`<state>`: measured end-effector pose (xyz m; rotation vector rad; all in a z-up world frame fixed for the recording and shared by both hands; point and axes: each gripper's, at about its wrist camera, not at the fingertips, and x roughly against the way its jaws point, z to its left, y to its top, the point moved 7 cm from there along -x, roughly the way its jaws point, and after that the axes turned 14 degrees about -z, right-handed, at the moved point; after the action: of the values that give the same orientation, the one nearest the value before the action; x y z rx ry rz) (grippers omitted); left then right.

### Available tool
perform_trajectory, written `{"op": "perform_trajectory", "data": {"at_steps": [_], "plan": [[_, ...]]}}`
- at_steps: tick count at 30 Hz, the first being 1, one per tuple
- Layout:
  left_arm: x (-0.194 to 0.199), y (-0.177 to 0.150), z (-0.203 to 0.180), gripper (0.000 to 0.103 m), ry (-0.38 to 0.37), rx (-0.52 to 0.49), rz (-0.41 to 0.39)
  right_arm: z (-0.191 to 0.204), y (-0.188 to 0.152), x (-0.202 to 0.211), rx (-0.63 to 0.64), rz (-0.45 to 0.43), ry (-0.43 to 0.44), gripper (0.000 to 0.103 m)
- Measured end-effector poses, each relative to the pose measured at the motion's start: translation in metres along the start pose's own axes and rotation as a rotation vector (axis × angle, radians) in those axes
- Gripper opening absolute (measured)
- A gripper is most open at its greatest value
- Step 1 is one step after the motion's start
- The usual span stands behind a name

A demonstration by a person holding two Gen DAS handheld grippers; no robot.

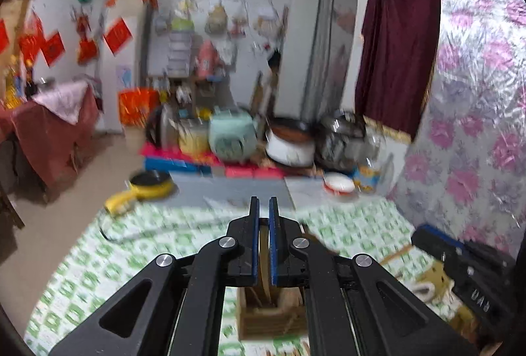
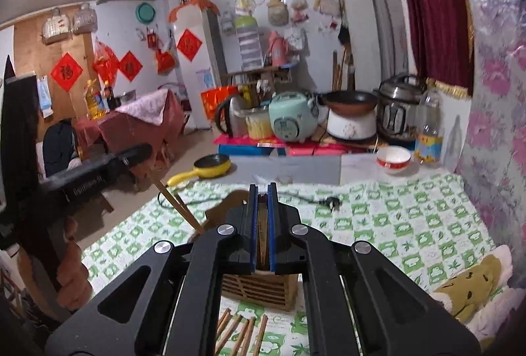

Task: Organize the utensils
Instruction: 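Carry the chopstick in the left tool into the holder while the right tool inserts its chopstick, then open both tools to drop the chopsticks into the holder and withdraw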

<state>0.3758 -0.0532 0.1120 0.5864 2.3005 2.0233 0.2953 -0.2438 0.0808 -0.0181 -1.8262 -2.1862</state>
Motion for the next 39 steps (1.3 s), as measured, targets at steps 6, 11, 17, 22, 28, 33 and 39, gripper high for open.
{"op": "perform_trajectory", "data": {"at_steps": [6,11,17,22,28,33,39], "plan": [[-0.003,-0.013,0.023,0.079,0.032,0.079,0.04,-0.006,-0.007,-0.005,0.0,0.016,-0.032,0.022],[0.011,-0.007,0.028,0.093,0.05,0.074,0.015,-0.003,0.002,0.007,0.001,-0.024,-0.033,0.035],[0.026,-0.009,0.022,0.097,0.095,0.01,-0.011,0.007,0.016,0.034,0.017,-0.099,-0.036,0.061],[0.039,-0.03,0.024,0.097,0.142,-0.082,-0.006,0.013,0.02,0.05,0.024,-0.127,-0.043,0.074],[0.049,-0.09,0.052,0.097,0.168,-0.08,0.076,0.003,-0.004,0.071,0.009,-0.151,-0.079,0.089],[0.043,-0.153,0.07,0.097,0.171,-0.07,0.247,-0.027,-0.074,0.064,-0.018,-0.011,-0.142,0.091],[0.042,-0.205,0.071,0.097,0.106,-0.015,0.43,-0.043,-0.143,0.045,-0.038,0.23,-0.154,0.091]]}}
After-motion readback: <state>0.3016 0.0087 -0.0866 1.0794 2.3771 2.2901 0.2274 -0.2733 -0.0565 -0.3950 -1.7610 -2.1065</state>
